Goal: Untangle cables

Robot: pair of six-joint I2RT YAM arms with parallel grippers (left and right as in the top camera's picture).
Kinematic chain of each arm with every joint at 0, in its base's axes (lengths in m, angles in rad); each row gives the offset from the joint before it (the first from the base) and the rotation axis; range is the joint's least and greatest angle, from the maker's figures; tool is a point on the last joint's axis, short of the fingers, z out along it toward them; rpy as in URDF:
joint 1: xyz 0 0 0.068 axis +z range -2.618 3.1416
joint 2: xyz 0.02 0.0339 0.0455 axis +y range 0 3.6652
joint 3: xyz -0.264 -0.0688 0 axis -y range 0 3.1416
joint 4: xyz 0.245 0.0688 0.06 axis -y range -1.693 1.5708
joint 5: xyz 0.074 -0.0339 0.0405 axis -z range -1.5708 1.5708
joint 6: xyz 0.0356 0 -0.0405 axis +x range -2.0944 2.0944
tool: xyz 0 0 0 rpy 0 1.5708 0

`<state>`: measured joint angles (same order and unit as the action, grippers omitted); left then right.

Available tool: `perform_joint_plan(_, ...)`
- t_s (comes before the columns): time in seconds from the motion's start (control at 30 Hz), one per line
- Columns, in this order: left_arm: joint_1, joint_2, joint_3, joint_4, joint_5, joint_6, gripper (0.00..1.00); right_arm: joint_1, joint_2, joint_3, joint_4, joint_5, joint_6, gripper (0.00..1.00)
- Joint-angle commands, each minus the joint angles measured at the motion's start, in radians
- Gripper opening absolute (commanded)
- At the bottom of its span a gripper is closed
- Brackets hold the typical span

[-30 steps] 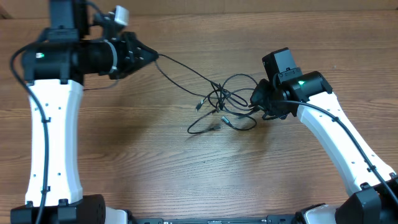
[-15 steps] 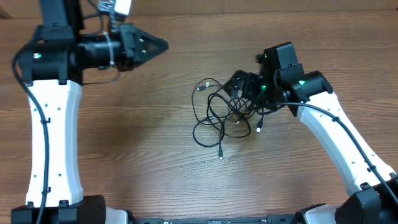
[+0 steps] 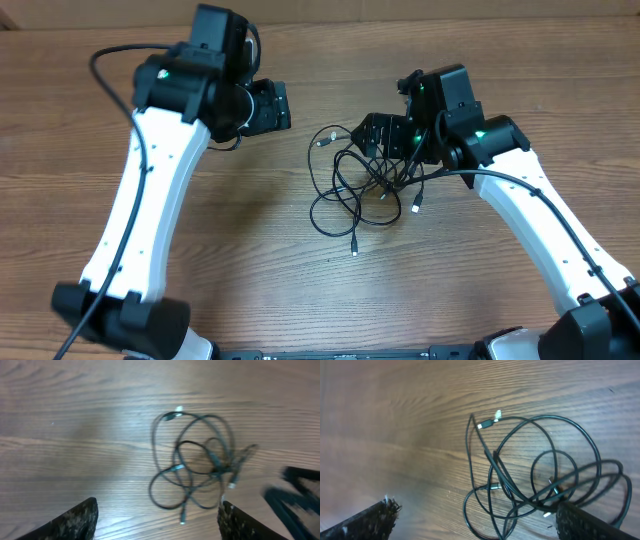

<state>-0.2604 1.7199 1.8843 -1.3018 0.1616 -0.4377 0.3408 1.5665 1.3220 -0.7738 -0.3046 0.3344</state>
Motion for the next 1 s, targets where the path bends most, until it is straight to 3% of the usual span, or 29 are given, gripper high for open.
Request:
perform_joint_plan(0.0,0.006,0.075,-0.011,-0.023,-0.002,0.003,0.97,0.0,0.072,0.013,-0.008,-0.031,-0.25,1.0)
perform_joint_plan(0.37,0.004,0.122,-0.011,-0.089,0.113,0.005,1.0,0.0,0.254,0.013,0.175,0.022,-0.351,0.96)
perform_joint_plan(0.47,0.004,0.122,-0.011,-0.1,0.107,0.005,1.0,0.0,0.257,0.013,0.204,0.023,-0.351,0.84)
perform_joint_plan(0.57,0.004,0.122,-0.011,-0.101,0.097,0.004,1.0,0.0,0.257,0.013,0.2,0.022,-0.351,0.6)
perform_joint_plan(0.77,0.004,0.122,-0.011,-0.101,0.097,0.005,1.0,0.0,0.26,0.013,0.146,0.011,-0.351,0.56)
perform_joint_plan(0.97,0.003,0.122,-0.011,-0.103,0.098,0.004,1.0,0.0,0.26,0.013,0.111,0.012,-0.35,0.33)
